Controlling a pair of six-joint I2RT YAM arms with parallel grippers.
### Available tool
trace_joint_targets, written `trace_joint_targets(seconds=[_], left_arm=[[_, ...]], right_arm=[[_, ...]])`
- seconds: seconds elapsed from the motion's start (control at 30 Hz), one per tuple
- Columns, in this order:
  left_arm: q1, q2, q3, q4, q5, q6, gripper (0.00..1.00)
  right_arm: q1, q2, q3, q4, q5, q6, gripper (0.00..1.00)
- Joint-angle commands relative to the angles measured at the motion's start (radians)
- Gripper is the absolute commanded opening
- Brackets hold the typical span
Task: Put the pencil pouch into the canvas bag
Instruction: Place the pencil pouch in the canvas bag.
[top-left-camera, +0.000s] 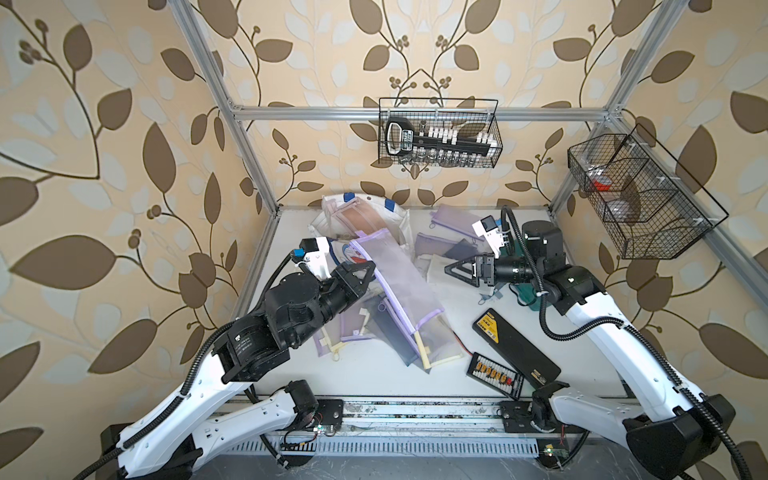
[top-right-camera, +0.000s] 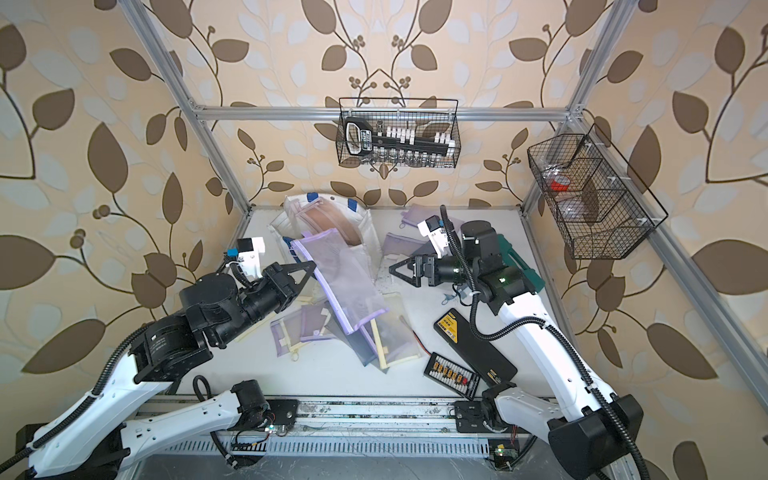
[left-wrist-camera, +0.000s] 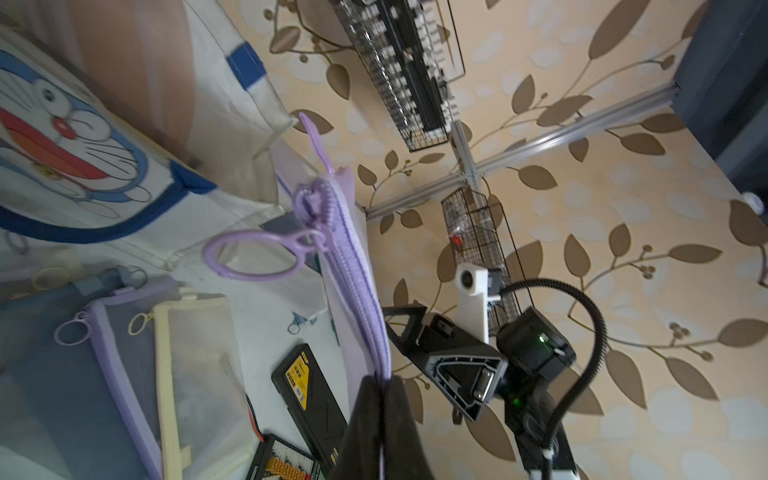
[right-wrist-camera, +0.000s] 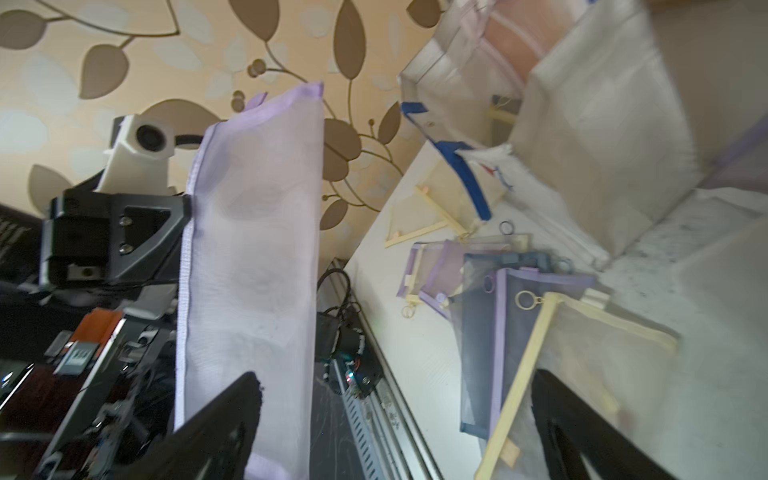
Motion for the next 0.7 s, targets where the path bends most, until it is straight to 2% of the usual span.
trace_joint_targets(seconds=[0.0, 0.1, 0.17, 0.3, 0.37, 0.53, 0.67], left_arm=[[-0.007, 0.091, 0.159, -0.169, -0.261, -0.070, 0.00], [0.000, 0.201, 0.301, -0.260, -0.388, -0.092, 0.00], [0.030, 0.273, 0.400, -0.315, -0.429, -0.099, 0.00], [0.188, 0.437, 0.586, -0.439, -0.339, -0.146, 0.00], [0.231, 0.495, 0.633, -0.453, -0.328, -0.150, 0.00], [0.363, 0.599, 0.659, -0.438, -0.222, -0.177, 0.00], [0.418, 0.687, 0.669, -0.446, -0.174, -0.208, 0.00]], right_arm=[[-0.037, -0.033, 0.057, -0.122, 0.182, -0.042, 1.00], [-0.045, -0.041, 0.087, -0.170, 0.243, -0.065, 1.00], [-0.046, -0.046, 0.100, -0.182, 0.254, -0.072, 1.00], [-0.046, -0.056, 0.104, -0.186, 0.247, -0.069, 1.00], [-0.046, -0.059, 0.108, -0.191, 0.248, -0.070, 1.00], [-0.046, -0.067, 0.120, -0.210, 0.270, -0.088, 1.00], [-0.045, -0.068, 0.119, -0.219, 0.282, -0.102, 1.00]])
